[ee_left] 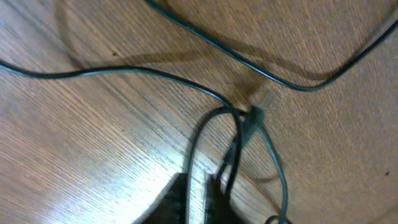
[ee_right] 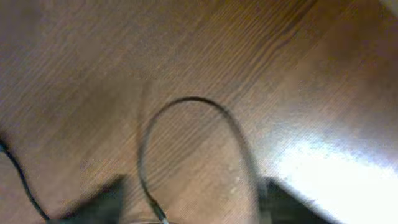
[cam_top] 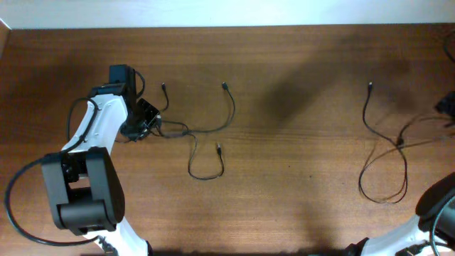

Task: Untangle cables
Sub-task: 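Pull the right gripper far rightward, dragging a black cable across the table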

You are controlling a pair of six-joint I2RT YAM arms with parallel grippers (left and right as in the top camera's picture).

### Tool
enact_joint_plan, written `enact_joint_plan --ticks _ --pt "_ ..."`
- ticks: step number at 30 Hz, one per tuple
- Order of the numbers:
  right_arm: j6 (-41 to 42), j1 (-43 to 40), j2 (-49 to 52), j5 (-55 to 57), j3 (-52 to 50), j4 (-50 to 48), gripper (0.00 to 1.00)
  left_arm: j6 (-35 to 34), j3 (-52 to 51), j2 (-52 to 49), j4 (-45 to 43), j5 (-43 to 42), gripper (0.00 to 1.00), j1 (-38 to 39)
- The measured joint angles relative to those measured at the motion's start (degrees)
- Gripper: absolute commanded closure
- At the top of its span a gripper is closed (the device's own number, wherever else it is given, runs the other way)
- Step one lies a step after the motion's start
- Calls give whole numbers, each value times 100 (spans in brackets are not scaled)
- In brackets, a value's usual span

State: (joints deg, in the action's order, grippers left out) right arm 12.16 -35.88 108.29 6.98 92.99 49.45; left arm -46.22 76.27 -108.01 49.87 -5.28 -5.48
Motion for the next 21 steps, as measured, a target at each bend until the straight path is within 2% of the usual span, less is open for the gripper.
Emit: enact_joint_plan --ticks 1,2,3,9,15,21 --pt "4 4 7 -127 2 -31 1 15 0 -2 -52 -2 13 24" --pt "11 26 7 -210 2 -28 1 48 -2 -2 -92 -2 3 24" --pt "15 52 7 -374 2 -22 1 166 -2 -2 -195 -2 1 52" --pt "31 105 7 -577 2 -26 1 739 428 33 -28 -7 1 92" --pt "74 105 7 -601 2 -26 1 916 874 699 162 -11 1 92" --pt "90 105 7 -603 2 -22 1 1469 872 697 260 -560 1 92"
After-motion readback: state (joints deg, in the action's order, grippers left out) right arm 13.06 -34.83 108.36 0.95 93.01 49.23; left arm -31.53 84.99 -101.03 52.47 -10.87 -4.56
